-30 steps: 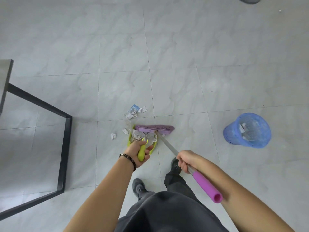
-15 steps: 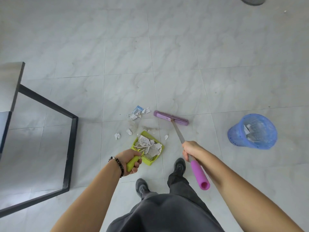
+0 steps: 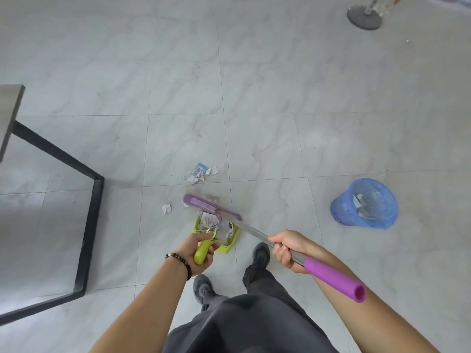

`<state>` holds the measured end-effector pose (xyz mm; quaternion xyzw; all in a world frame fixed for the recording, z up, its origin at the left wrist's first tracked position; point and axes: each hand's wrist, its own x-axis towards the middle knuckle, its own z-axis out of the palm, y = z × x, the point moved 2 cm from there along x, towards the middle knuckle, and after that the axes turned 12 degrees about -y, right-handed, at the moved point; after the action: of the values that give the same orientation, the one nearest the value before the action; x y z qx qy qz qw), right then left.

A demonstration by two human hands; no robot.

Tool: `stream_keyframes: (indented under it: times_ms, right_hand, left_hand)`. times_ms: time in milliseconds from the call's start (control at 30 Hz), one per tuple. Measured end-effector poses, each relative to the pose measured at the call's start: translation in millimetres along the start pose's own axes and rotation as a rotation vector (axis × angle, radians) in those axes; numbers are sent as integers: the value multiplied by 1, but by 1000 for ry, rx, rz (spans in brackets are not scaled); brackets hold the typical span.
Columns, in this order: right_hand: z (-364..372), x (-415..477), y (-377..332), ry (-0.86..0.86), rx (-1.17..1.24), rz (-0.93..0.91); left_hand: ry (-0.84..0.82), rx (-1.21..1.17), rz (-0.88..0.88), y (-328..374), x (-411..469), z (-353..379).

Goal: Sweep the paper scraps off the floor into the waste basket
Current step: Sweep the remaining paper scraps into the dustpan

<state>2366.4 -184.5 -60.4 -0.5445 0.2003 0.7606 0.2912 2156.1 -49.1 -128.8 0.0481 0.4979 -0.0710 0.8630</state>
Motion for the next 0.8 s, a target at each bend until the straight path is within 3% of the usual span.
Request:
stream_keyframes:
  times_ms: [133,400,600,800]
  right_hand:
    - [13,-9,13,11,21,-92]
    - [3,-44,49,39,257,-366]
    - [-31,-87,76,65,420,-572]
    - [-95,-131,87,105,550,-712]
  left_hand:
    - [4,43,-11,-3,-5,3]
    - [-58,436,-24,-11,-25,45]
    - [-161,404,10,-22,-37,102]
    - [-281,530,40,-44,-41,185]
